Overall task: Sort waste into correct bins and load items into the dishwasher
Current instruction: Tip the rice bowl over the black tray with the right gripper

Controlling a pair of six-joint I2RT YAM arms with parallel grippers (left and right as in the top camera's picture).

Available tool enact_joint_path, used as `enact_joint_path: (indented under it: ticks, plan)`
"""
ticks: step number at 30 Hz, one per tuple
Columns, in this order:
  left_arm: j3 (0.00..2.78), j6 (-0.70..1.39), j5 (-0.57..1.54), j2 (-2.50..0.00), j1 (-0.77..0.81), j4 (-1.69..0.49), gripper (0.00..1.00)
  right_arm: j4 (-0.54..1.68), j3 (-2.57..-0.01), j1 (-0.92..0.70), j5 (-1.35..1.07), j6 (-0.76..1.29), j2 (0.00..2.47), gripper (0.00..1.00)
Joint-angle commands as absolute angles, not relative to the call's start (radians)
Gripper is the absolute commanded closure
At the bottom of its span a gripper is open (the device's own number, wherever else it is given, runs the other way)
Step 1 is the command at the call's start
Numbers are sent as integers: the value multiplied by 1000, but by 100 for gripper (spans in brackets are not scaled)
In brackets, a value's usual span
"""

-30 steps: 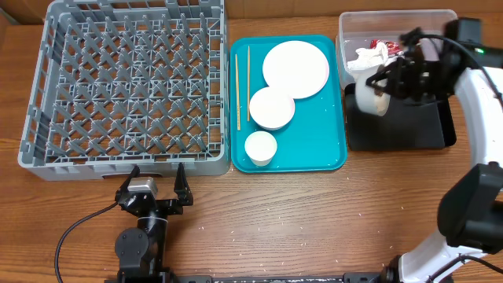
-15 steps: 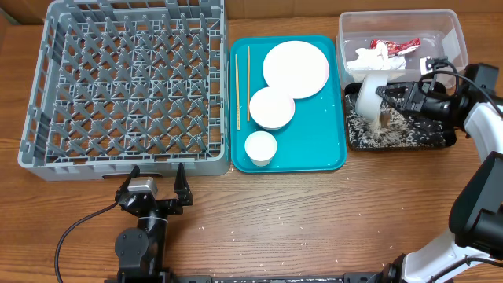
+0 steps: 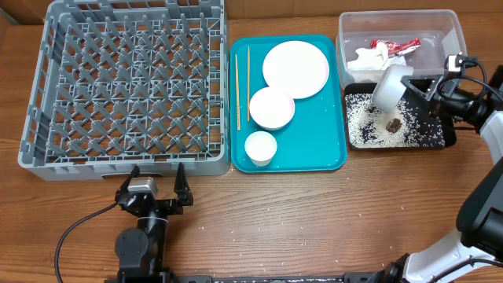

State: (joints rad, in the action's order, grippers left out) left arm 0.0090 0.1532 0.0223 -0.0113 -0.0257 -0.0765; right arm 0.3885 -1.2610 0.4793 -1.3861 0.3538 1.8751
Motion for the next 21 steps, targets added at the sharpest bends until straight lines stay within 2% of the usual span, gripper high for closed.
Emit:
enact_joint_path:
  ticks: [1, 10, 21]
  plan:
    - [5, 134, 19, -4, -21, -78, 0, 355, -1262, 478, -1416, 564, 1880, 96]
    - [5, 134, 19, -4, -21, -78, 0, 258, -1262, 478, -1416, 772, 1880, 96]
    - [5, 134, 19, -4, -21, -78, 0, 140, -1262, 483, -1407, 794, 1880, 96]
